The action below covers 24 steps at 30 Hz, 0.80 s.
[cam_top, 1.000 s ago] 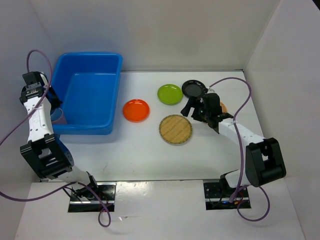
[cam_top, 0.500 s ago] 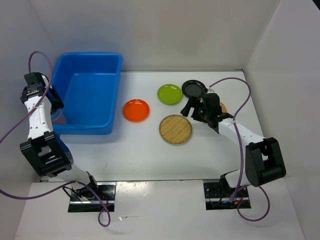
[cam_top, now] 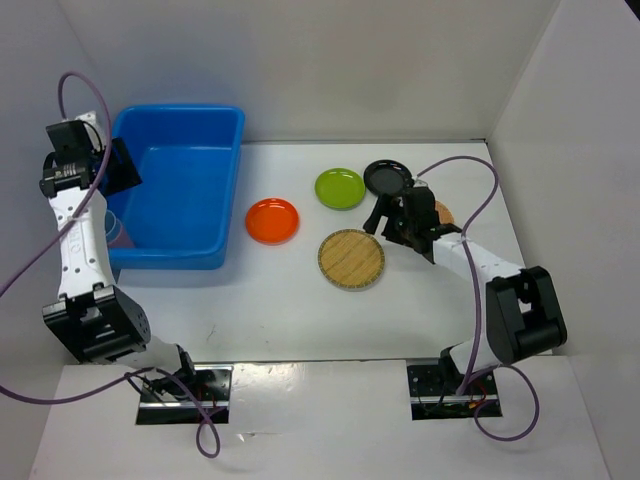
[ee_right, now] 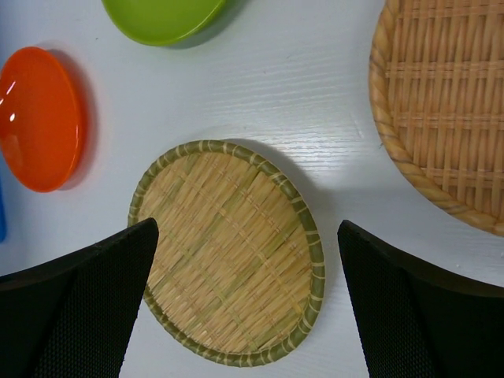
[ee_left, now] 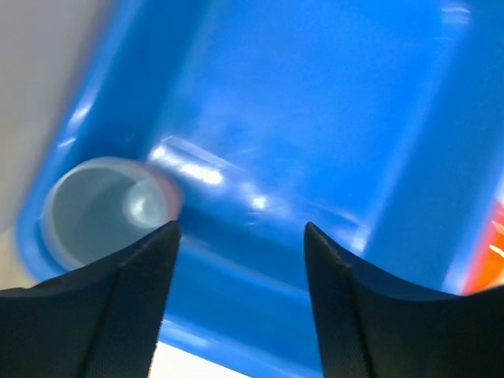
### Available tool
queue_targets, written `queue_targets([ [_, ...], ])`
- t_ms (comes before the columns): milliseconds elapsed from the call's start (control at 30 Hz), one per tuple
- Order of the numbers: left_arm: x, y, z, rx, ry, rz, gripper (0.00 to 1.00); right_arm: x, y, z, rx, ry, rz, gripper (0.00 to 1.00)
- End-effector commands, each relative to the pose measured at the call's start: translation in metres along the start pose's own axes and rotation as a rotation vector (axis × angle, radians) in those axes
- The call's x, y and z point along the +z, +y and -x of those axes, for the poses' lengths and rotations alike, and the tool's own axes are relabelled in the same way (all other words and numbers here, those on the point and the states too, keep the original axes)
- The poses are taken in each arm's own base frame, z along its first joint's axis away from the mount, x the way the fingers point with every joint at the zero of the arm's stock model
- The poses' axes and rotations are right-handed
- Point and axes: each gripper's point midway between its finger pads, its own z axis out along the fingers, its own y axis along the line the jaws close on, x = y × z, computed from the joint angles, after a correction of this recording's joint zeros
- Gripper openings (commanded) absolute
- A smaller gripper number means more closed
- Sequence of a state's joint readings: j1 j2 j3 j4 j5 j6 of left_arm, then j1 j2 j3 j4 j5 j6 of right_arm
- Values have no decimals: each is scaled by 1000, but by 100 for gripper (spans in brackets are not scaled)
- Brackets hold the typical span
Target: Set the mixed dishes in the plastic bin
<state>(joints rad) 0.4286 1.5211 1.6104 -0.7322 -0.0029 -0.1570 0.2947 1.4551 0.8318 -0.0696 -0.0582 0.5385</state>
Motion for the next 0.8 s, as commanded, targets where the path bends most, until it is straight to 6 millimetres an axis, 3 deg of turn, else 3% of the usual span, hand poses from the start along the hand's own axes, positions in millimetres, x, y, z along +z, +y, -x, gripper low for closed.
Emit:
queue_targets([
  [0, -57, -56, 36, 86, -192, -221, 73, -13, -2, 18, 24, -81, -47, 99],
  [67, -92, -100, 43, 153, -278, -451, 77, -23, -8, 17, 60, -102, -55, 99],
  [133, -120, -146, 32, 221, -296, -681, 81, -31, -10, 9, 84, -97, -18, 99],
  [167, -134, -160, 35, 251, -334, -747, 83, -34, -8, 7, 109, -95, 8, 99],
  [267, -165, -202, 15, 328, -321, -983, 88, -40, -9, -8, 140, -73, 34, 99],
  [333, -172, -216, 1, 342, -279, -1095, 91, -39, -11, -18, 167, -64, 47, 97],
  [467, -170, -220, -11, 335, -241, -1152, 93, -41, -1, -36, 206, -23, 142, 96],
  [600, -166, -220, -17, 340, -231, -1159, 94, -39, -4, -53, 238, 2, 166, 93],
  [767, -165, -225, -23, 324, -208, -1211, 97, -30, -16, -71, 253, 34, 140, 78],
])
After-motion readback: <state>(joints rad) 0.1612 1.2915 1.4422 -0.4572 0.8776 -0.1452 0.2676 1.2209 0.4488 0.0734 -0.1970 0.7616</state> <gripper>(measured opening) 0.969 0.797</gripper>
